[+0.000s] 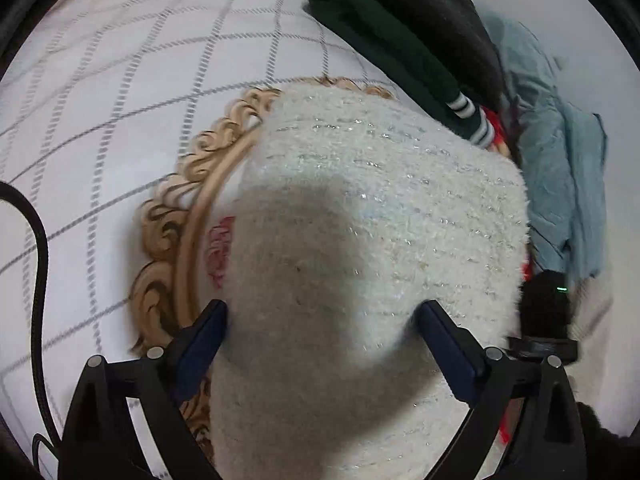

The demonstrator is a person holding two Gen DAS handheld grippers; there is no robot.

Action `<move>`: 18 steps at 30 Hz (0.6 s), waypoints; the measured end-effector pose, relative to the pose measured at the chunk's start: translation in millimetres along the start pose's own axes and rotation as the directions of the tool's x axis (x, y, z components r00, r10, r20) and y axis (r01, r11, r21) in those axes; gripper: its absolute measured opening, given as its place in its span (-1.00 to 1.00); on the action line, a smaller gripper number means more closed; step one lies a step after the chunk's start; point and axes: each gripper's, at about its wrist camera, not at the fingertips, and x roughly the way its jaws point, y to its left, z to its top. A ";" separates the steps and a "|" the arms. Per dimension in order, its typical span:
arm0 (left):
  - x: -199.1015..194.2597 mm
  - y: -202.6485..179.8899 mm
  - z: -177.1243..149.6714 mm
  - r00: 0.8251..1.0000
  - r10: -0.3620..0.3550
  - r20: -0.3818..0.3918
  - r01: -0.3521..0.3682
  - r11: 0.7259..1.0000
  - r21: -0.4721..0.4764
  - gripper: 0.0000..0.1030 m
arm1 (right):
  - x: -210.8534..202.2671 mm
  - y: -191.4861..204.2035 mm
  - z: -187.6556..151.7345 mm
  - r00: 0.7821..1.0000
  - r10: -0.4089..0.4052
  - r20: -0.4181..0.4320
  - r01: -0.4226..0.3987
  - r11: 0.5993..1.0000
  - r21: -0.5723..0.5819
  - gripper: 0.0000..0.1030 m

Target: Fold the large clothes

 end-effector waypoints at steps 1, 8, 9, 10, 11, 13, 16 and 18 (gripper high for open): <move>3.3 -1.8 4.0 1.000 -0.019 -0.016 0.019 1.000 0.024 0.89 | 3.5 -6.5 -1.3 1.000 0.005 0.019 -0.006 0.999 0.037 -0.06; -5.4 -23.6 22.2 0.994 -0.106 0.000 0.105 0.985 0.139 0.87 | 10.8 8.9 -15.3 0.995 0.029 0.098 -0.040 0.993 0.109 -0.28; -10.5 -26.2 27.1 0.993 -0.115 -0.008 0.115 0.981 0.154 0.87 | 9.9 14.1 -18.9 0.993 0.037 0.114 -0.051 0.991 0.120 -0.30; -13.8 -29.2 31.0 0.993 -0.115 -0.013 0.116 0.980 0.164 0.87 | 9.1 17.9 -21.0 0.991 0.042 0.126 -0.058 0.990 0.125 -0.31; -16.9 -32.3 35.6 0.993 -0.115 -0.021 0.117 0.978 0.175 0.87 | 7.3 23.4 -23.8 0.989 0.046 0.143 -0.066 0.988 0.138 -0.32; -22.9 -39.2 44.8 0.993 -0.112 -0.030 0.115 0.973 0.201 0.87 | 4.4 33.7 -25.9 0.983 0.065 0.173 -0.092 0.985 0.149 -0.33; -37.0 -49.9 58.6 0.995 -0.101 -0.024 0.104 0.966 0.237 0.87 | -7.3 47.7 -29.1 0.972 0.092 0.217 -0.125 0.981 0.146 -0.33; -46.5 -58.0 68.5 0.995 -0.101 -0.016 0.101 0.964 0.247 0.87 | -15.5 61.6 -27.2 0.965 0.111 0.237 -0.147 0.980 0.137 -0.33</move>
